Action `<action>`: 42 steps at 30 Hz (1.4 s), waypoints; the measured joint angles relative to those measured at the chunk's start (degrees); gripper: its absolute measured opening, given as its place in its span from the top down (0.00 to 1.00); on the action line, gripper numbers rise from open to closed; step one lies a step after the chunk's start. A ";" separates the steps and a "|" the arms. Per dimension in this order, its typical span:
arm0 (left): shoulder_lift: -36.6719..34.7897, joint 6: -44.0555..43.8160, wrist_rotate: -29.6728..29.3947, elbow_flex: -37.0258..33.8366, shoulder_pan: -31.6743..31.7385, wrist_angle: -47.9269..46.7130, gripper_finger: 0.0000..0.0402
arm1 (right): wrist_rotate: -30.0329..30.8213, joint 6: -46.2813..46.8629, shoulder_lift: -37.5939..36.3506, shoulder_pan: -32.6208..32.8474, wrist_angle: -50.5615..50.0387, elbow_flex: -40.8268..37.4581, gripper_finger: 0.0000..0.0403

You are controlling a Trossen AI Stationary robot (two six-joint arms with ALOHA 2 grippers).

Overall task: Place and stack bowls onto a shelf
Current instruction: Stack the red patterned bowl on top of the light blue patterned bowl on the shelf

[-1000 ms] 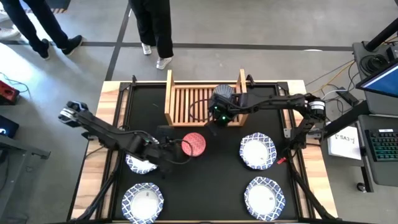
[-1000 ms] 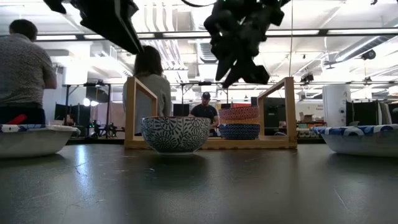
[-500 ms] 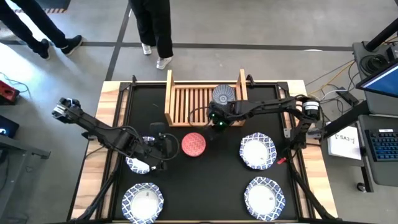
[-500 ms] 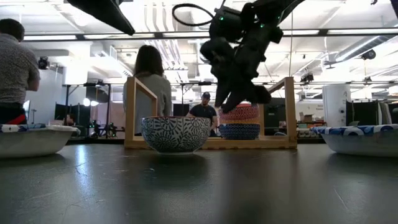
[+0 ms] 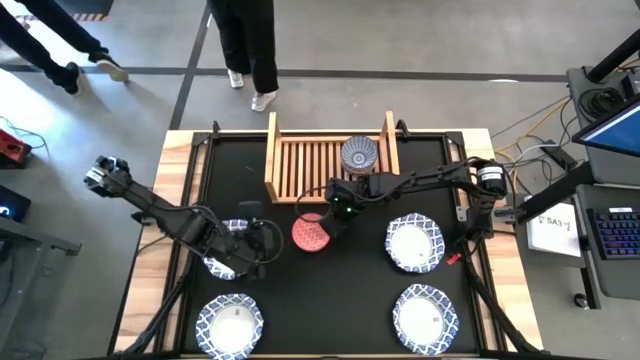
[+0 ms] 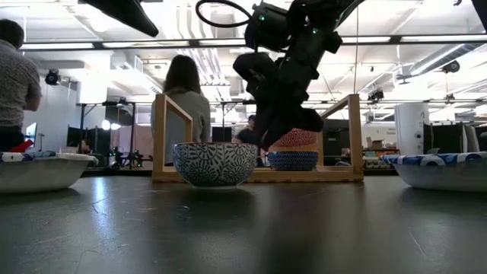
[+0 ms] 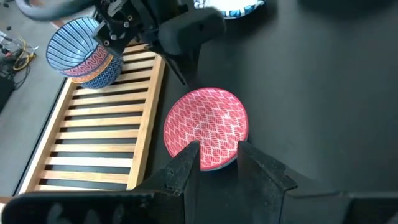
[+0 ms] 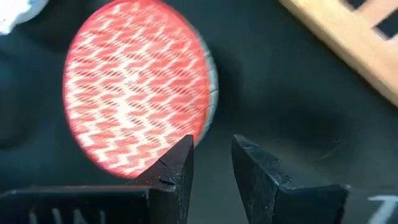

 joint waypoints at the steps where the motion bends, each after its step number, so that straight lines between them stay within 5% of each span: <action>1: -0.16 -0.02 0.00 0.00 -0.21 -0.30 0.78 | 0.13 0.35 0.02 0.17 0.18 -0.01 0.76; 30: -2.11 0.22 -0.02 -0.04 -0.57 -4.62 0.78 | 5.92 -1.97 6.39 2.16 7.43 -0.02 0.76; 42: -2.78 -1.01 -0.04 -0.04 -0.57 -4.87 0.78 | 5.82 -6.90 6.77 2.14 7.73 -0.05 0.96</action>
